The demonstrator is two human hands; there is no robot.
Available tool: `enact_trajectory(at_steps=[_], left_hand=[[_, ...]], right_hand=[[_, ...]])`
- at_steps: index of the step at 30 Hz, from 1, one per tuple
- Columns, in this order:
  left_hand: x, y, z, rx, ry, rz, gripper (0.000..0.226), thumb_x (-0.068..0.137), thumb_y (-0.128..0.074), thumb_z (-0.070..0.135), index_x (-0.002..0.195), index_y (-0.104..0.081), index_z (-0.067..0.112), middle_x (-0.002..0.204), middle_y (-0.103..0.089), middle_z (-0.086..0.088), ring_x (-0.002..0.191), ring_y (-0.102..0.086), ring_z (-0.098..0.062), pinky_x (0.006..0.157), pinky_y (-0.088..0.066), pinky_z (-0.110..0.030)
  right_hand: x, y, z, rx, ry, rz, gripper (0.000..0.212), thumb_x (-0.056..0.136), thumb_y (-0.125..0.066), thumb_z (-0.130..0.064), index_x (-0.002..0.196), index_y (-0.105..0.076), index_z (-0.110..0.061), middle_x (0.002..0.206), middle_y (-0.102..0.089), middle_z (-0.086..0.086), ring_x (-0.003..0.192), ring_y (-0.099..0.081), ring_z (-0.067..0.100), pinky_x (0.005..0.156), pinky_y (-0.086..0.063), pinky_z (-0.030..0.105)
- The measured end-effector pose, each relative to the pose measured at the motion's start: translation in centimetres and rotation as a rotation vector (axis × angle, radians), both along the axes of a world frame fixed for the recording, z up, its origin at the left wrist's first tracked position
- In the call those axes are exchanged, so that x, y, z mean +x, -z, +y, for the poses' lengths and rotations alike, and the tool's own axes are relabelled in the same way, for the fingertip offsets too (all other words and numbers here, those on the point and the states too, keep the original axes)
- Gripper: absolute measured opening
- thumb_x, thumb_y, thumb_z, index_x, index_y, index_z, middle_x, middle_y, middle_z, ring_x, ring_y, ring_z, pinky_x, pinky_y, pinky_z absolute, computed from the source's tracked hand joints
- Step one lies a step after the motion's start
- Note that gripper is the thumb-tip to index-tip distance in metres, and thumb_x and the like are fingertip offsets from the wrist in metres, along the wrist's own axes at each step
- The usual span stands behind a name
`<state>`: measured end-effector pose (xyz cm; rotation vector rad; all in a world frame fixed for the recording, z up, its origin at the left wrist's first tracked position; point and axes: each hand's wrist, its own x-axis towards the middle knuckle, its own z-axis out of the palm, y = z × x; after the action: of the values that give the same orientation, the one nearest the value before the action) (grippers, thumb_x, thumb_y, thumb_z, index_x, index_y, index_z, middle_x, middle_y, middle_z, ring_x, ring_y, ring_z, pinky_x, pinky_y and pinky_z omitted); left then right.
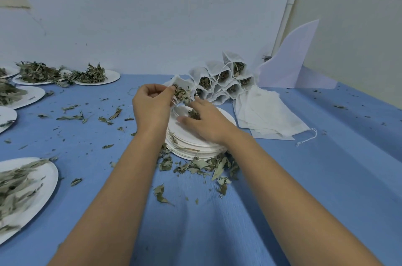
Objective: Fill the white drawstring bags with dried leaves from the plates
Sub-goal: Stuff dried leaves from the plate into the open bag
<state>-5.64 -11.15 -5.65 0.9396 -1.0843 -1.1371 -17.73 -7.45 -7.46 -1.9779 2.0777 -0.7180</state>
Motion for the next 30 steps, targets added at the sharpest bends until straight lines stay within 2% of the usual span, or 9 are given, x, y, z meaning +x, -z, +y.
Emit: enact_trajectory(at_steps=[2,5,8,11,14,17,21,25,30], left_hand=[[0.0,0.0,0.0,0.001,-0.003,0.014,0.015,0.084,-0.07,0.012,0.078,-0.056,0.016,0.073,-0.059,0.001,0.062,-0.057,-0.007,0.069,-0.055,-0.023],[0.1,-0.1,0.0,0.011,0.0,0.039,0.015,0.084,-0.069,0.011,0.079,-0.056,0.014,0.071,-0.058,0.001,0.058,-0.055,-0.004,0.064,-0.054,-0.018],[0.2,-0.1,0.0,0.019,0.003,0.056,0.014,0.085,-0.068,0.01,0.08,-0.056,0.013,0.072,-0.058,0.0,0.058,-0.055,-0.004,0.062,-0.055,-0.017],[0.2,-0.1,0.1,0.024,0.011,0.058,0.013,0.085,-0.068,0.01,0.08,-0.056,0.013,0.074,-0.058,-0.001,0.059,-0.056,-0.006,0.063,-0.054,-0.019],[0.2,-0.1,0.1,0.029,0.004,0.057,0.014,0.085,-0.067,0.01,0.079,-0.056,0.014,0.074,-0.058,-0.001,0.057,-0.056,-0.005,0.064,-0.054,-0.018],[0.4,-0.2,-0.2,0.032,-0.017,0.074,0.015,0.085,-0.067,0.01,0.078,-0.056,0.015,0.076,-0.059,-0.001,0.062,-0.058,-0.008,0.071,-0.055,-0.024],[0.5,-0.4,-0.1,0.034,-0.024,0.089,0.017,0.086,-0.066,0.01,0.076,-0.054,0.016,0.075,-0.058,-0.001,0.063,-0.057,-0.009,0.072,-0.055,-0.025],[0.4,-0.3,0.1,0.038,-0.016,0.095,0.017,0.087,-0.066,0.009,0.076,-0.054,0.015,0.073,-0.057,0.0,0.057,-0.055,-0.005,0.067,-0.054,-0.021],[0.4,-0.4,0.1,0.037,-0.018,0.103,0.018,0.087,-0.065,0.007,0.076,-0.053,0.015,0.076,-0.057,-0.002,0.063,-0.056,-0.008,0.066,-0.055,-0.019]], right_hand=[[0.1,0.2,-0.5,0.052,-0.022,0.098,0.059,0.094,-0.049,-0.049,0.143,-0.039,-0.018,0.148,-0.035,0.007,0.138,-0.026,0.024,0.112,-0.026,0.043],[0.2,0.5,-1.0,-0.009,0.009,0.074,0.037,0.096,-0.051,-0.035,0.124,-0.052,-0.012,0.126,-0.046,0.013,0.12,-0.039,0.029,0.101,-0.036,0.042],[0.0,0.5,-1.5,-0.052,0.066,0.087,0.021,0.098,-0.05,-0.025,0.108,-0.054,-0.008,0.117,-0.049,0.013,0.113,-0.041,0.03,0.096,-0.037,0.04],[-0.1,0.4,-1.9,-0.039,0.112,0.125,0.028,0.098,-0.047,-0.032,0.11,-0.054,-0.008,0.118,-0.049,0.014,0.114,-0.042,0.03,0.094,-0.036,0.039],[0.3,0.0,-1.1,-0.103,0.148,0.075,0.036,0.092,-0.047,-0.051,0.11,-0.059,-0.021,0.122,-0.047,0.005,0.119,-0.036,0.022,0.1,-0.026,0.041],[0.5,-0.8,0.6,-0.18,0.008,-0.04,0.03,0.083,-0.061,-0.054,0.105,-0.058,-0.033,0.115,-0.047,-0.006,0.116,-0.035,0.015,0.101,-0.028,0.039],[1.1,-1.5,2.8,-0.069,-0.221,0.038,0.059,0.066,-0.075,-0.061,0.118,-0.057,-0.041,0.102,-0.038,-0.013,0.104,-0.034,0.009,0.093,-0.035,0.03],[1.6,-1.4,3.1,-0.004,-0.288,0.168,0.054,0.067,-0.08,-0.049,0.116,-0.063,-0.035,0.1,-0.038,-0.008,0.099,-0.038,0.012,0.088,-0.04,0.031],[1.8,-1.0,3.1,-0.067,-0.281,0.173,0.032,0.074,-0.076,-0.033,0.104,-0.07,-0.024,0.088,-0.047,-0.004,0.074,-0.043,0.007,0.072,-0.04,0.028]])
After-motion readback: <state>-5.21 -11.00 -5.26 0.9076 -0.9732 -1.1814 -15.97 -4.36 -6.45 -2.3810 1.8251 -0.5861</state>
